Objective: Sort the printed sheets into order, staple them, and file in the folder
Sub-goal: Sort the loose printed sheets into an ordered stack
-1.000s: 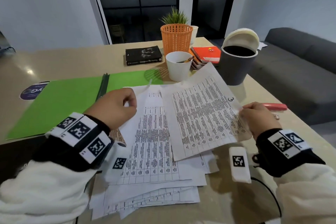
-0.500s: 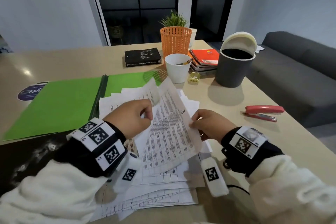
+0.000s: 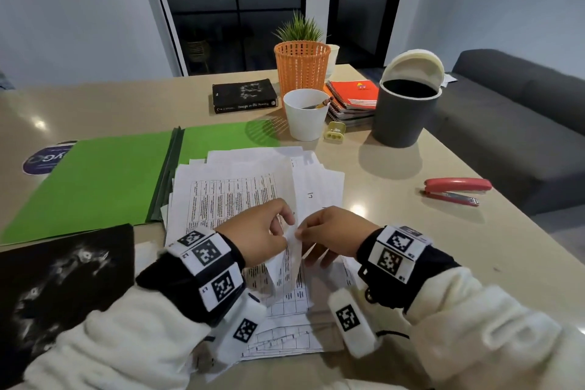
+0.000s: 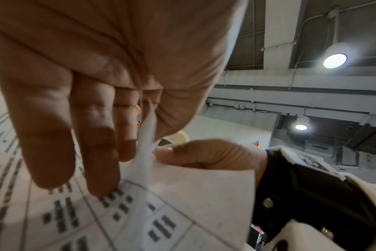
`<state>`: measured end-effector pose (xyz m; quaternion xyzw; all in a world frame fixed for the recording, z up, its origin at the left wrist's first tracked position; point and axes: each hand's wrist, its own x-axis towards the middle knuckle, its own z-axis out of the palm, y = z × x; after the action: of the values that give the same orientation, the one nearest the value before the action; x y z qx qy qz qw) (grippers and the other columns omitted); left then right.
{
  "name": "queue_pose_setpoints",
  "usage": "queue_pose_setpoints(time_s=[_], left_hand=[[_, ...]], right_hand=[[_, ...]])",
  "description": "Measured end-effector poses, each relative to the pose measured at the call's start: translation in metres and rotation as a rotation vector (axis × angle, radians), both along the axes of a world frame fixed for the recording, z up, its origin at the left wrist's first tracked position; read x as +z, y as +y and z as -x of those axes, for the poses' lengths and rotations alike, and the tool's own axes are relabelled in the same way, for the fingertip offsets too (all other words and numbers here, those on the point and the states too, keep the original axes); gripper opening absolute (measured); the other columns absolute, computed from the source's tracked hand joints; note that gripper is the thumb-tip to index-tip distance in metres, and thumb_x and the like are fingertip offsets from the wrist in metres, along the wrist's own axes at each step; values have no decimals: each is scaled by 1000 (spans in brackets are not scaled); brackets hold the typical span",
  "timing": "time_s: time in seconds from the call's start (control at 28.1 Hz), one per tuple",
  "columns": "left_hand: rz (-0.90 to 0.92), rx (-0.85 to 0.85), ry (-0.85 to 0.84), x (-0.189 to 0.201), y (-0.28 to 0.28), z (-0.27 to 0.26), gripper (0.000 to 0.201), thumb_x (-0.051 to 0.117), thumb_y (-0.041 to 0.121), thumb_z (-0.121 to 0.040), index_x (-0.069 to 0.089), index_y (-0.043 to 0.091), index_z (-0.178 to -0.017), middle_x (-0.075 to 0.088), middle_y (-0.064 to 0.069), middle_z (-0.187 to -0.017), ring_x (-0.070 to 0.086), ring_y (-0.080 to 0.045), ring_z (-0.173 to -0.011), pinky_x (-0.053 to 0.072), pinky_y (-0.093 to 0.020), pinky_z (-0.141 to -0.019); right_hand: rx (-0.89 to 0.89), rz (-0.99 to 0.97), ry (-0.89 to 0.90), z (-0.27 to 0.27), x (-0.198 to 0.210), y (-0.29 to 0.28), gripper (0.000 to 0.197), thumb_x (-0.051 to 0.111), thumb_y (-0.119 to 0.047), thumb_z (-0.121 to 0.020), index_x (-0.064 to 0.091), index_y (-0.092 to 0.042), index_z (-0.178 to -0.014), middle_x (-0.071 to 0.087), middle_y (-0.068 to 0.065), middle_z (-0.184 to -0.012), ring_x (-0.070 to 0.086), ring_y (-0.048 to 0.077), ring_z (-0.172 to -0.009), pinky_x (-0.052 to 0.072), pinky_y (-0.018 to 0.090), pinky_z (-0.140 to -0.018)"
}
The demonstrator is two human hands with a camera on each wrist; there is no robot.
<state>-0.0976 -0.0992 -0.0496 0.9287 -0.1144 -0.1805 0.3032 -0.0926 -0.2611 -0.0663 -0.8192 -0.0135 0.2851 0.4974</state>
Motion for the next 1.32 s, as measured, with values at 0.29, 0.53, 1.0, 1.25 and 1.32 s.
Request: queue_pose_setpoints(time_s=[0.29,0.53,1.0,1.25,1.32], left_hand=[[-50,12,93,-15,-7,0,88,60,52,-82,5,32,-148,64,0,-98,60,-12,-78,47,-29,-74],[-71,-4,135,-13,-7,-2,83,61,26,-80,12,32,-146,58,6,-87,58,-11,-74,47,-26,-66],[-372,-122,68,-2,8,-3,72,51,24,-88,12,35,-148,38,7,-146,49,-14,-120,41,-28,-98],[-315,-217,15,-1,-2,1,66,47,14,-85,25,51,-135,60,3,-106,50,-7,-63,42,-22,-58],[-332,-202,-3,-4,-6,3,43,46,13,-86,46,40,-120,51,6,-131,56,-9,-88,46,-25,-75]], right_hand=[[17,10,55,3,-5,0,29,45,-1,-89,63,-22,-79,62,2,-64,58,15,-55,49,26,-53],[-17,0,56,5,-7,-9,33,41,0,-88,63,-24,-82,63,7,-85,53,19,-64,44,26,-53],[-240,15,27,-2,-17,-41,16,51,-6,-88,64,-13,-84,70,9,-81,65,24,-75,56,40,-84],[-154,65,36,2,-14,-40,15,58,-11,-87,69,-13,-77,71,10,-81,65,23,-76,54,37,-79],[-136,52,64,2,-15,-38,13,59,-11,-86,69,-12,-78,72,12,-82,66,24,-74,55,34,-71]])
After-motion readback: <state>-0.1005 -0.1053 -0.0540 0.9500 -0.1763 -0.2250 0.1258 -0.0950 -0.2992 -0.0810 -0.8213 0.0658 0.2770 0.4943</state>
